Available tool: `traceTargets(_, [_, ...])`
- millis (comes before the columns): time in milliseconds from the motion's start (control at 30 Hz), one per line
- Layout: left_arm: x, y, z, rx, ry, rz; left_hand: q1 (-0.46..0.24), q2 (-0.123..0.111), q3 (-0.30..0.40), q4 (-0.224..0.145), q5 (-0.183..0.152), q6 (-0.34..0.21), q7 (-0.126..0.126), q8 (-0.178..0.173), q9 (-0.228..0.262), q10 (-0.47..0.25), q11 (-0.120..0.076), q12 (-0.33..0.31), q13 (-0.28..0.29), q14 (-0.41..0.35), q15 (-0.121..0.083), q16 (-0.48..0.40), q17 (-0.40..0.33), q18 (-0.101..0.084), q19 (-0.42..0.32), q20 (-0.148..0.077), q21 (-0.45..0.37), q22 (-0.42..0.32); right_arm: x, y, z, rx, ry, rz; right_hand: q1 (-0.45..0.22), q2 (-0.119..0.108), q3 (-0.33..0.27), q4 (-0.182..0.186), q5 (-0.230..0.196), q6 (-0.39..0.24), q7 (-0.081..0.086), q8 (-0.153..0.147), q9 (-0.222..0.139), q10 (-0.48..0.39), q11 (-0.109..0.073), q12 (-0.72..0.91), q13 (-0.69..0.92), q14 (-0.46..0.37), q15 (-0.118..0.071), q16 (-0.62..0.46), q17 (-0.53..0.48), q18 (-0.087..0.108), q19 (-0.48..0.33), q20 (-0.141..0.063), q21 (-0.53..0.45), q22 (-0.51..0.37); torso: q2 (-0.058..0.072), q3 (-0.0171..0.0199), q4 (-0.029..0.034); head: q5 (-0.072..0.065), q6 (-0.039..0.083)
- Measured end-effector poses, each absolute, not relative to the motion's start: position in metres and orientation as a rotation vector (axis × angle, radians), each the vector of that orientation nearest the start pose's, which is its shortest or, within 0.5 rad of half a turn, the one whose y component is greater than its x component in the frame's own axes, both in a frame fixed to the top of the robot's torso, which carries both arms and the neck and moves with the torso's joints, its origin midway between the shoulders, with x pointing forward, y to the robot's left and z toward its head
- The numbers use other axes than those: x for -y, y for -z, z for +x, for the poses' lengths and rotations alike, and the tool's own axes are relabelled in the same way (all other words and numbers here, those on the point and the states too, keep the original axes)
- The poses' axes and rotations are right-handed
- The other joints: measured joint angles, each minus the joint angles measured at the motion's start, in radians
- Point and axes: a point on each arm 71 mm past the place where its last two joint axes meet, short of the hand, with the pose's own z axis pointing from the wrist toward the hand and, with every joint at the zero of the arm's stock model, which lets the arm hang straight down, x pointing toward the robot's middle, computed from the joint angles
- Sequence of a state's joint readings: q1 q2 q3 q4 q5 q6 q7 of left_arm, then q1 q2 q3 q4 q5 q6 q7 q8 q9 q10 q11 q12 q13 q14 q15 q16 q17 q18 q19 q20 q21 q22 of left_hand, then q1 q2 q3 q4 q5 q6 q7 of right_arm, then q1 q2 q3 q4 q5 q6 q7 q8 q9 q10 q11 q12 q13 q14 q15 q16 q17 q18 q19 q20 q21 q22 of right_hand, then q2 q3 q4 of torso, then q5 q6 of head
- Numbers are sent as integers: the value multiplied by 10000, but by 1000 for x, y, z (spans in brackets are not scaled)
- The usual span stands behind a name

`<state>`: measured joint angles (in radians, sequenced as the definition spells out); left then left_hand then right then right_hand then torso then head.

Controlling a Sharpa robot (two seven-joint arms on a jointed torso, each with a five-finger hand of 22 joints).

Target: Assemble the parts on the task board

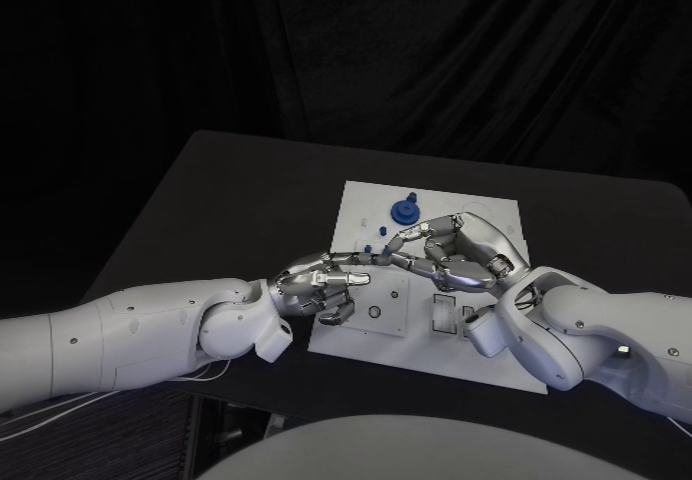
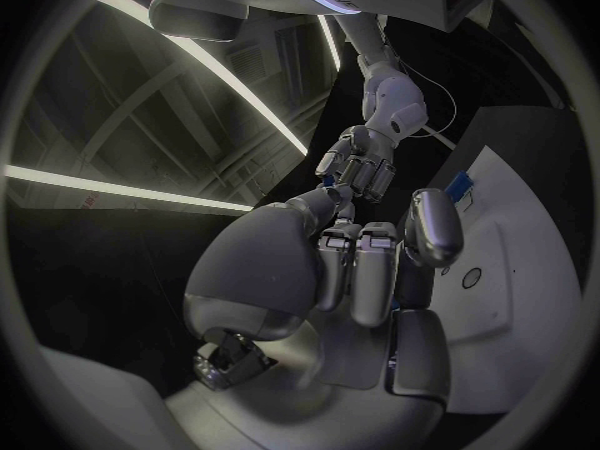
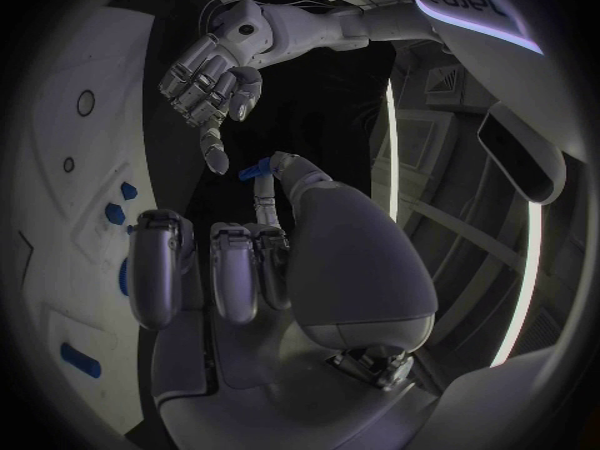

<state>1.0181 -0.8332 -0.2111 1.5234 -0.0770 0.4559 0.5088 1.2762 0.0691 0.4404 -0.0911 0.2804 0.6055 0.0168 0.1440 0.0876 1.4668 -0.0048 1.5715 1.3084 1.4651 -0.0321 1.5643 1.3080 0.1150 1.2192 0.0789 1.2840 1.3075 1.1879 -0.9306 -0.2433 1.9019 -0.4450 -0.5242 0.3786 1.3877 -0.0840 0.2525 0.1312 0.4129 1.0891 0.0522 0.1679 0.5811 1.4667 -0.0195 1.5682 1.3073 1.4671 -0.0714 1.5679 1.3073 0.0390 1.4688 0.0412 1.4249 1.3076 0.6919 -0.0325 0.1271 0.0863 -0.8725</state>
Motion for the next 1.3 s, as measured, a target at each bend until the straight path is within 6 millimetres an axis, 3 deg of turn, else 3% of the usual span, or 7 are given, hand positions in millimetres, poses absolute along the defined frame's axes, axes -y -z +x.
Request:
traceTargets(100, [-174, 296, 386, -19154, 22436, -10745, 44, -35, -57, 57, 0, -650, 31, -213, -99, 0, 0, 0, 1, 0, 0, 0, 1, 1, 0, 0, -41, 0, 153, 213, 374, -16943, -15032, 7318, 28, 2, -15, 14, 25, -4, -4, 34, 0, 0, 0, 0, 0, 0, 0, 0, 0, 0, 0, 0, 0, 0, 0, -2, 1, 35, 0])
traceTargets(233, [-178, 298, 387, -19155, 22113, -10827, 85, 5, -61, 60, 50, -878, 195, -244, -118, 0, 0, 0, 0, 0, 1, 0, 1, 1, 0, 0, -40, 0, 158, 217, 375, -17269, -15037, 8474, 78, -3, -27, 26, 48, -15, -14, 34, 0, 0, 0, 0, 0, 0, 0, 0, 0, 0, 0, 0, 0, -1, 1, -6, 5, 70, 0])
traceTargets(367, [-183, 299, 389, -19166, 21670, -10943, 85, 5, -153, 153, 88, -1474, 537, -318, -178, 0, 71, 0, 0, 0, 1, 0, 1, 1, -56, 56, -141, -1, 163, 222, 376, -17543, -14980, 9584, 116, -41, -55, 54, 48, -16, -14, 34, 0, 0, 0, 0, 0, 0, 0, 0, 0, -1, 0, 0, -38, 0, 1, -7, 6, 129, 0])
traceTargets(667, [-200, 301, 390, -19033, 20715, -11239, 84, 5, -209, 209, 300, -1373, 694, -64, -118, 6, 184, -43, 0, 33, 42, 0, 0, 2, -115, 71, -180, -1, 173, 232, 380, -17996, -14596, 11230, 116, -42, -56, 53, 92, -21, -11, 38, 0, 0, 0, 0, 0, 0, 0, 0, 0, 0, 0, 0, -38, -1, 1, -7, 15, 272, 0])
traceTargets(1133, [-204, 299, 387, -18832, 20080, -11409, 131, 52, -202, 296, 543, -1210, 856, 229, -50, -22, 228, -43, 1, 2, 74, 0, -2, 2, -107, 78, -180, -1, 179, 245, 385, -19036, -13979, 12322, 119, -42, -127, 122, 93, -58, 23, 79, 1, 0, 0, 0, 0, 0, 0, 0, 0, 0, 0, 0, -38, -2, 5, -16, 37, 328, 0])
traceTargets(1300, [-199, 300, 387, -18802, 19961, -11389, 294, 151, -295, 493, -7, -1076, 877, 554, 8, -22, 299, -42, 1, 2, 145, 0, -2, -1, -91, 165, -180, -2, 173, 245, 381, -19369, -14150, 12593, 183, -1, -127, 122, 163, -113, 11, 117, 1, 0, 0, 0, 0, 0, 0, 0, 0, 0, 0, 0, -78, -2, -9, -33, 51, 335, 0])
